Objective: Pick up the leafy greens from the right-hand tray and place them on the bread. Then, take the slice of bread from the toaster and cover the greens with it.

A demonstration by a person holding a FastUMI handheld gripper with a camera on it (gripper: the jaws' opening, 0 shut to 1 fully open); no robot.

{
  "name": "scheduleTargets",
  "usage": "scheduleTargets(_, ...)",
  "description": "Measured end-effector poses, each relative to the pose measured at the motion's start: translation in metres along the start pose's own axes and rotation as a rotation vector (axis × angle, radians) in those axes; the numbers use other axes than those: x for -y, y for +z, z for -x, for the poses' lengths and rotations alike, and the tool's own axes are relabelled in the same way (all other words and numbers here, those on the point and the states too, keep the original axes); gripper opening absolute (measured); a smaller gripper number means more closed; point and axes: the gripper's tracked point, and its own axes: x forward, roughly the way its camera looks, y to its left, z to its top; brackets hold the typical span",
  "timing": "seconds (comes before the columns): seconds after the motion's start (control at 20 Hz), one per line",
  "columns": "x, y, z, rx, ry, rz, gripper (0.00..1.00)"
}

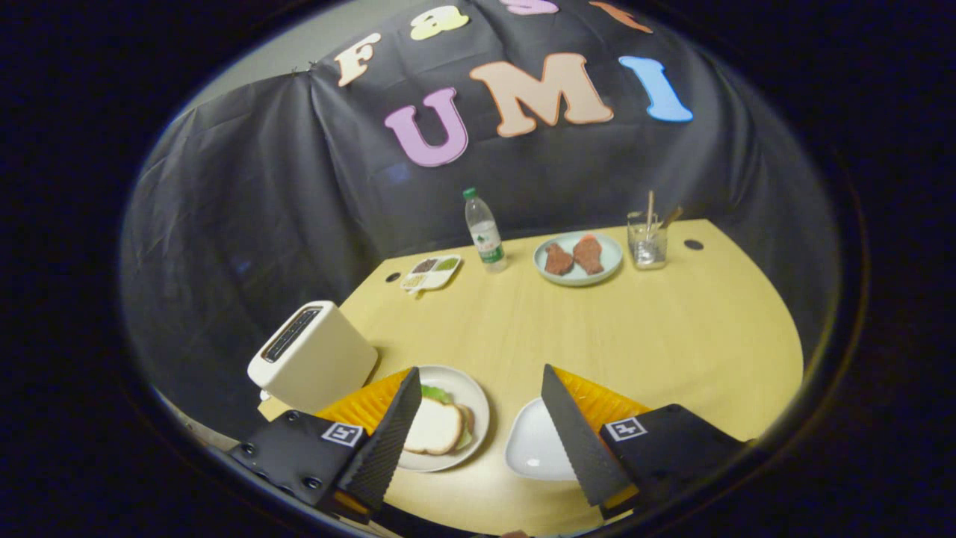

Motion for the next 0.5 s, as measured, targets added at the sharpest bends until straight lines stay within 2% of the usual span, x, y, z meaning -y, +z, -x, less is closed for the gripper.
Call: scheduleTargets(0.5,0.032,0.08,0.047,0.222,-0.078,0.106,1.0)
